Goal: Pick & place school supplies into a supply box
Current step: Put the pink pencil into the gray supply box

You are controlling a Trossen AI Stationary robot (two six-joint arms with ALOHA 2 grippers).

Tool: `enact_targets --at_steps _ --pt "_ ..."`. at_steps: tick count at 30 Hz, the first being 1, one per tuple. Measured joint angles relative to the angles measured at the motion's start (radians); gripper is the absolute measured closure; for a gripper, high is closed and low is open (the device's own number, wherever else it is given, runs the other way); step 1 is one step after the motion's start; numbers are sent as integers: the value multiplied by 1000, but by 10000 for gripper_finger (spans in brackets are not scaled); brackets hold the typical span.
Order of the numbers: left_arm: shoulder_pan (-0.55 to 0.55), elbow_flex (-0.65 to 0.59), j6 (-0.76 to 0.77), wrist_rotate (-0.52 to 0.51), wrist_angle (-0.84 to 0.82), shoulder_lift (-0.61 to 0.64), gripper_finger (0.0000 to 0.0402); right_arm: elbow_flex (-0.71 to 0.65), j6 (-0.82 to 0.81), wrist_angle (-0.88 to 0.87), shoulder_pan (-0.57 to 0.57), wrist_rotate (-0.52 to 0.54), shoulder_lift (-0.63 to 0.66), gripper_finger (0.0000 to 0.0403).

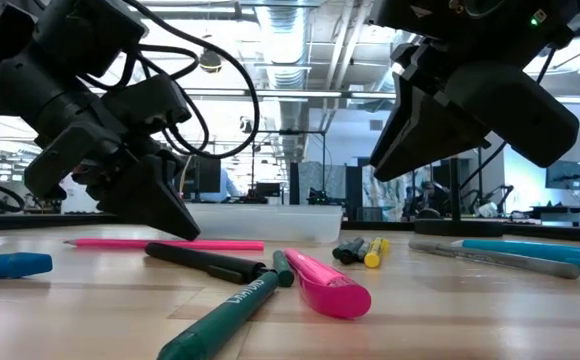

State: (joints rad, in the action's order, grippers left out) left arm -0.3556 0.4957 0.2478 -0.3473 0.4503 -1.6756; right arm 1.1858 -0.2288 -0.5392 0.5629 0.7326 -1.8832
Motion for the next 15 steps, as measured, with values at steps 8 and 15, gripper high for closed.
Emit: enact_targets --at_steps 8,15 --pt "-8 6 59 59 -70 6 400 0 0 -2 0 0 0 294" --pt "-60 7 115 26 -117 7 379 0 0 -2 0 0 0 294"
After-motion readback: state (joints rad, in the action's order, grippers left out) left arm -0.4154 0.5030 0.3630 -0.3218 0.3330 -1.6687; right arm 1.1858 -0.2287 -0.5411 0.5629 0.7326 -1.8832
